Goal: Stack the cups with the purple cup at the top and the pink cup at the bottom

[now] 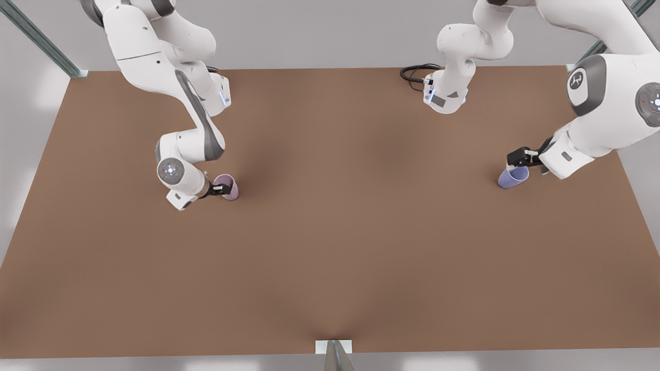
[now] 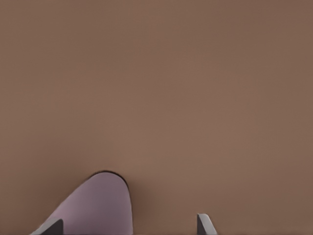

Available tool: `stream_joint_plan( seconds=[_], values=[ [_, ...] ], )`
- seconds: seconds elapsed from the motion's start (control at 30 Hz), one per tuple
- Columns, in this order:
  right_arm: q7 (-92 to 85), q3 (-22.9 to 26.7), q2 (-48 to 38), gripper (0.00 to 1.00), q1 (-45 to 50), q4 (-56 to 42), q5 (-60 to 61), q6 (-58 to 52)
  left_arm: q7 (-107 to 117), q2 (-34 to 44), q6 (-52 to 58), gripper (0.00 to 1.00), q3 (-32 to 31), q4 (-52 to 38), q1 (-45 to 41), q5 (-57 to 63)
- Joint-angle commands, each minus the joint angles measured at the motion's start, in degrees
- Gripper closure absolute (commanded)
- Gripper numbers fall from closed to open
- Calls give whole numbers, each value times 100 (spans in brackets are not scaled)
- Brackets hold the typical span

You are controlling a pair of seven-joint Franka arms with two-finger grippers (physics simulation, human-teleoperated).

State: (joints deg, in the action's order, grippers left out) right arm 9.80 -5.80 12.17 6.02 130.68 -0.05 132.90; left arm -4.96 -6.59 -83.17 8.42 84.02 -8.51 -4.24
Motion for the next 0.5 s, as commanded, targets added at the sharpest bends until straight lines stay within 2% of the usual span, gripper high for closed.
stream_joint_plan(
  seconds=[0.0, 0.03, 0.1, 0.17, 0.37, 0.47],
  values=[
    [506, 0, -4, 12, 5, 71, -4, 588, -23, -26, 46, 0, -7, 1, -2, -15],
    [506, 0, 13, 21, 5, 80, -4, 588, -32, -26, 46, 0, 2, 36, 7, -24],
    [506, 0, 40, 23, 13, 71, -4, 588, -32, -9, 213, 0, 2, 27, 7, -24],
    [515, 0, 40, 23, 22, 80, -4, 588, -40, -17, 178, 0, 2, 9, 7, -15],
    [585, 0, -242, 12, 251, 388, -4, 491, -49, -26, 178, 0, 11, 9, 7, 3],
    [576, 0, -286, 11, 251, 370, -4, 465, -40, -44, 169, 0, 37, 27, 7, 11]
  ],
)
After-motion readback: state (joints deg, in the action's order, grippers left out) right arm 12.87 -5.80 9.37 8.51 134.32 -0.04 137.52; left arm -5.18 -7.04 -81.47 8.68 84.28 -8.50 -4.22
